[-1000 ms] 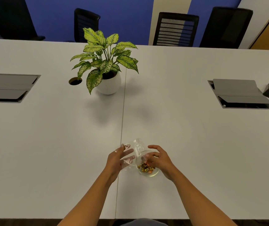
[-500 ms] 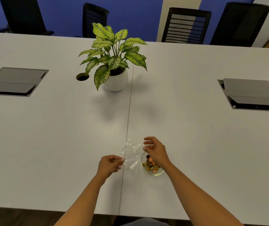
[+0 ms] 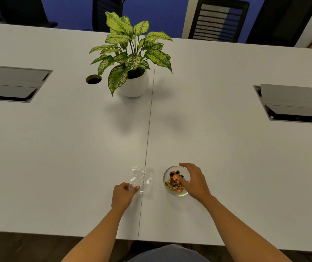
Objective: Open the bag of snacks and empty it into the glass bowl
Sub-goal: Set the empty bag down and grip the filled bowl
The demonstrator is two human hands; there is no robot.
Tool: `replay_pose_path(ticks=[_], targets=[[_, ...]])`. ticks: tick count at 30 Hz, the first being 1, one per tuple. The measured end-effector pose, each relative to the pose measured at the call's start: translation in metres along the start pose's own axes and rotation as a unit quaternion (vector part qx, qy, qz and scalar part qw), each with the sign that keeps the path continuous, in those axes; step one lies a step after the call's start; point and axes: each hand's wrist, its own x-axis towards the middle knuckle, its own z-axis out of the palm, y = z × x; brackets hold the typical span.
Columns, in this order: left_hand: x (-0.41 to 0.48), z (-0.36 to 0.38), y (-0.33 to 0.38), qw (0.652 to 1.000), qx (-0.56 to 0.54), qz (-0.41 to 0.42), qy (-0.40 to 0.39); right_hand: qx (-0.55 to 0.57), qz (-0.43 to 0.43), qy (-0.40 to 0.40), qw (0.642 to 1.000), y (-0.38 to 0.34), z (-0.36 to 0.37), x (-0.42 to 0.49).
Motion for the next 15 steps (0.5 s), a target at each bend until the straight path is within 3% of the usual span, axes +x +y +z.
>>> replay_pose_path(ticks=[3, 6, 11, 15], targets=[[-0.005, 0.004, 0.001, 0.986, 0.146, 0.029, 0.080, -0.014, 0.008, 0.001, 1.000, 0.009, -0.003, -0.005], [-0.007, 0.010, 0.011, 0.964, 0.197, 0.132, 0.121, -0.037, 0.013, -0.017, 0.999, 0.016, -0.006, -0.008], [-0.003, 0.032, 0.035, 0.935, 0.252, 0.249, -0.029, -0.096, 0.008, -0.070, 0.993, 0.021, -0.009, -0.011], [-0.002, 0.057, 0.047, 0.902, 0.313, 0.269, -0.126, -0.091, 0.024, -0.099, 0.991, 0.024, -0.005, -0.013]])
